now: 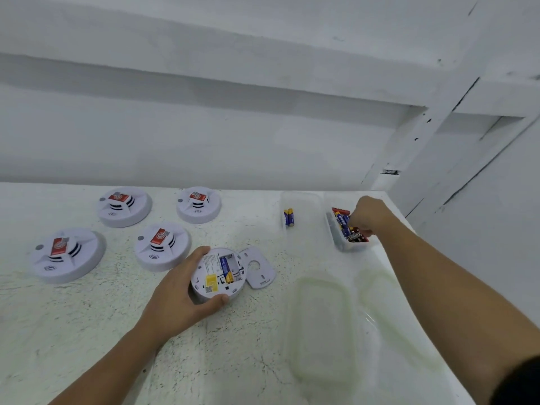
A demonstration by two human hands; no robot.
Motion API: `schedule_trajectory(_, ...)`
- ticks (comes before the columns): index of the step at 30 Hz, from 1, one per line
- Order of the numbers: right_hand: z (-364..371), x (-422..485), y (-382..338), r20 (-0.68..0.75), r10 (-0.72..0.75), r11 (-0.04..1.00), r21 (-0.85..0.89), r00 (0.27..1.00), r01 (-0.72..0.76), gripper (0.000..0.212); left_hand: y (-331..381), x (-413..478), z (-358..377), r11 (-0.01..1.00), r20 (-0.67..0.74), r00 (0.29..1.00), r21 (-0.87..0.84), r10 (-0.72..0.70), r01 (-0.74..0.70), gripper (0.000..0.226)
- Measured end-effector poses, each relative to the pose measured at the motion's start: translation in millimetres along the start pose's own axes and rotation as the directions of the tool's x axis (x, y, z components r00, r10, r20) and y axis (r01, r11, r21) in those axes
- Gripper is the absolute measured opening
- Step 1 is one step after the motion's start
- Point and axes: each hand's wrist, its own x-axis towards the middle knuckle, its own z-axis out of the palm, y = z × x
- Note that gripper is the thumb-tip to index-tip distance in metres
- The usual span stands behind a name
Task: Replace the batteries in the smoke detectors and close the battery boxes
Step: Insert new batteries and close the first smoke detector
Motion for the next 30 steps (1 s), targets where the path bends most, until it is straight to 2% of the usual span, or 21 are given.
schedule_trajectory(3, 15, 1, 1, -0.068, 0.02, 0.998, 0.055, 0.997, -0.017, 0.026, 0, 0, 0, 1.0, -0.004, 1.0, -0.005, -0.001, 0.001, 0.091)
schedule_trajectory(10, 25, 5, 0, 0.005, 0.036, 0.996, 0.084, 0.999, -0.037, 0.015, 0, 0, 0, 1.0, 0.0, 1.0, -0.024, -0.018, 0.018, 0.092)
schedule_trajectory(16, 28, 7, 7, 0.023, -0.011, 0.999, 0.049, 1.0, 0.01, 0.023, -4, 0, 2, 0.999, -0.004, 0.999, -0.033, -0.033, 0.032, 0.093)
schedule_trajectory(19, 19, 11, 13, -0.017, 0.013, 0.975, 0.223, 1.0, -0.009, 0.03, -3, -1, 1, 0.999, 0.0, 1.0, -0.04, -0.025, 0.025, 0.092)
schedule_trajectory(21, 8, 10, 15, -0.008, 0.083, 0.877, 0.476, 0.997, -0.069, 0.025, -3, -1, 0, 0.999, 0.001, 1.0, -0.042, -0.024, 0.024, 0.092)
schedule_trajectory(22, 1, 7, 15, 0.021, 0.104, 0.785, 0.612, 0.994, -0.095, 0.019, -3, -1, 0, 0.999, 0.0, 1.0, -0.04, -0.023, 0.023, 0.093)
schedule_trajectory(25, -19, -10, 8, 0.094, 0.062, 0.409, 0.906, 0.994, -0.111, 0.012, -2, -1, 0, 0.998, -0.004, 1.0, -0.048, -0.028, 0.028, 0.094)
schedule_trajectory(27, -28, -25, -2, 0.094, -0.024, 0.177, 0.98, 0.995, -0.088, 0.011, -1, -1, 0, 0.998, -0.002, 1.0, -0.054, -0.027, 0.027, 0.097)
schedule_trajectory(28, -31, -33, -8, 0.082, -0.072, 0.102, 0.992, 0.994, -0.075, 0.011, -1, -1, 0, 0.998, 0.0, 1.0, -0.059, -0.029, 0.028, 0.098)
schedule_trajectory(30, -31, -49, -22, 0.058, -0.168, 0.059, 0.997, 0.984, -0.049, 0.009, -1, -1, 1, 0.997, 0.001, 0.999, -0.069, -0.036, 0.036, 0.099)
